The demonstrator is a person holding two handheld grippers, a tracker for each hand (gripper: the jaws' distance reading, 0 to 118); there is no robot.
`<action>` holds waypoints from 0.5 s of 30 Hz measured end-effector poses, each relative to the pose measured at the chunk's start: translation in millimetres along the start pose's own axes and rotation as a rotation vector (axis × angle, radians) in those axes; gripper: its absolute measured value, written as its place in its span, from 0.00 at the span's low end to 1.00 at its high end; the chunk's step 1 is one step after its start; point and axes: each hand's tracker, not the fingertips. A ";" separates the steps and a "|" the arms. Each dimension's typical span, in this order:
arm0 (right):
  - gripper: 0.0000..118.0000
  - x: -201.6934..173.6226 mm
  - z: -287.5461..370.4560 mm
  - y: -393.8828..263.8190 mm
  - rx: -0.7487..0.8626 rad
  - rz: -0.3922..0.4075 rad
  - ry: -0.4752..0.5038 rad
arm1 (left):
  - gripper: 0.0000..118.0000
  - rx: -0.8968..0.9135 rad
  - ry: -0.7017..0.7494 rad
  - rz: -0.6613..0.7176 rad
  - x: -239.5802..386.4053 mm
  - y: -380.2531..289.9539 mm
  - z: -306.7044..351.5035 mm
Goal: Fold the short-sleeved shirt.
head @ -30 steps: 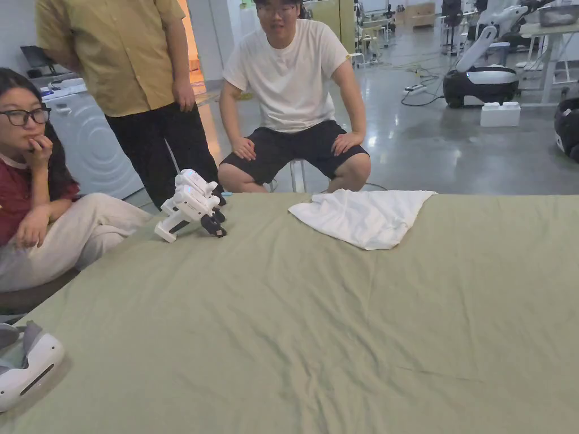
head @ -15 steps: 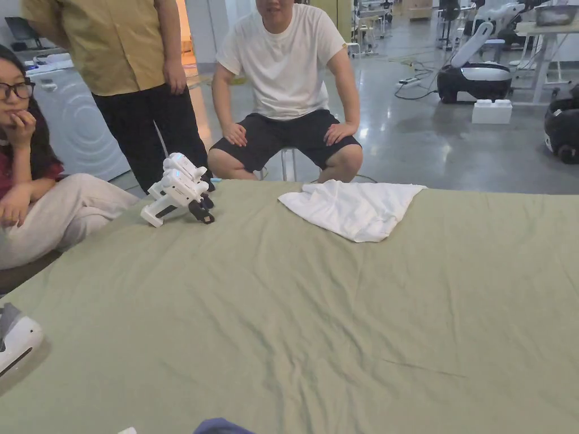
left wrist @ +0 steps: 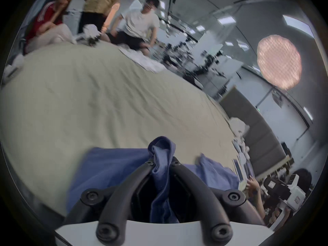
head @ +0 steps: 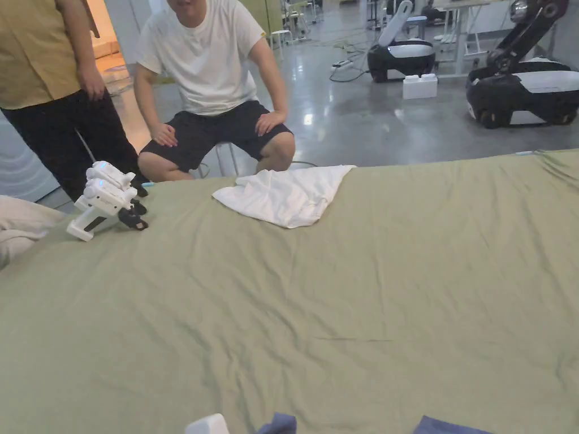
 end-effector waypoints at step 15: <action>0.00 47.3 26.2 -17.7 -0.024 -0.034 -0.120 | 0.04 -0.088 -0.035 0.062 26.2 -14.3 -46.9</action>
